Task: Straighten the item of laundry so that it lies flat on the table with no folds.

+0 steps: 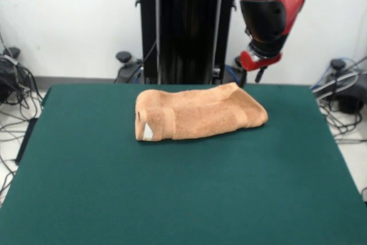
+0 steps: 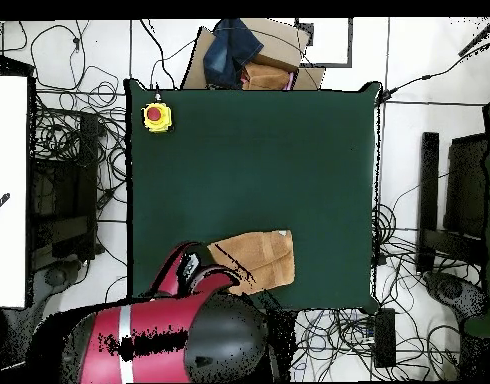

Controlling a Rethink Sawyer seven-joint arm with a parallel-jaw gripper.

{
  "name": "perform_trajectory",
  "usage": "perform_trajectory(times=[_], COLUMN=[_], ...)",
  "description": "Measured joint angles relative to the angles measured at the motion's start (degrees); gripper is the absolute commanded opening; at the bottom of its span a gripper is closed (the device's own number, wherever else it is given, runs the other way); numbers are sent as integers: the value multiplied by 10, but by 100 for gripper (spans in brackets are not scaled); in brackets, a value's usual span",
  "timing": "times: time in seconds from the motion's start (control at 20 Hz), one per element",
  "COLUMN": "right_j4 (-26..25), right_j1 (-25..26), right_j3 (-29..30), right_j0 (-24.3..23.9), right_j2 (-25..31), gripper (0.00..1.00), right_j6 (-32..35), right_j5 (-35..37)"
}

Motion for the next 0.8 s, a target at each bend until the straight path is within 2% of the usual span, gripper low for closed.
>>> perform_trajectory(times=[0.8], right_j4=[0], right_j1=[21], right_j3=[-26], right_j0=[-8], right_j2=[1], gripper=[100], right_j6=[0], right_j5=[-7])
